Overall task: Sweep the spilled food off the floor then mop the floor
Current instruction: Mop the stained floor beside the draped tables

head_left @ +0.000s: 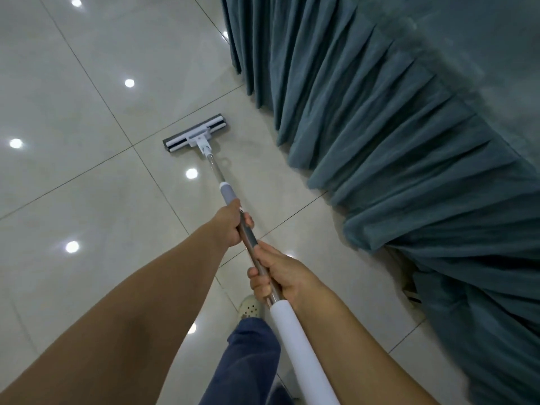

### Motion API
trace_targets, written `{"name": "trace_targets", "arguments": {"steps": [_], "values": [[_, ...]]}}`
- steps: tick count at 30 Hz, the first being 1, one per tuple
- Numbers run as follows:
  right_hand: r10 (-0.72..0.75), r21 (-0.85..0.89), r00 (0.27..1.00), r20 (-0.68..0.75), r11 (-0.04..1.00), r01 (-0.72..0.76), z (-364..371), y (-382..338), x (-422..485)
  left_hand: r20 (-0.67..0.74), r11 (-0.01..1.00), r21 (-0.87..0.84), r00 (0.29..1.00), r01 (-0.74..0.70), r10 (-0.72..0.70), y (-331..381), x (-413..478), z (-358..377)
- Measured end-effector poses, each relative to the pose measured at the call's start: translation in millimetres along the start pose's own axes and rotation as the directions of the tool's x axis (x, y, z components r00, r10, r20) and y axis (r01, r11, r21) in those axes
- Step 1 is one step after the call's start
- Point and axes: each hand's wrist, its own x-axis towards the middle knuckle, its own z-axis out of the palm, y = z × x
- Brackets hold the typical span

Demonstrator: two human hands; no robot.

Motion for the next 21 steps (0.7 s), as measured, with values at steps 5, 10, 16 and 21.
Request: {"name": "trace_targets", "arguments": {"steps": [5, 10, 16, 21], "values": [[0.019, 0.021, 1.000, 0.004, 1.000, -0.019, -31.9, 32.3, -28.2, 0.028, 0.999, -0.028, 0.999, -0.022, 0.023, -50.0, -19.5, -3.0], [0.058, -0.029, 0.998, -0.039, 0.998, -0.060, -78.4, 94.8, -73.8, 0.037, 0.998, -0.065, 0.999, 0.001, 0.001, -139.0, -54.4, -14.8], [0.084, -0.134, 0.992, -0.096, 0.986, -0.097, -150.1, 187.0, -155.9, 0.054, 0.989, -0.146, 0.999, 0.013, -0.006, -276.4, -115.1, -24.6], [0.110, -0.225, 0.981, -0.162, 0.963, -0.145, -213.9, 273.2, -218.9, 0.075, 0.985, -0.170, 0.997, 0.020, -0.008, -392.7, -172.5, -38.5]]}}
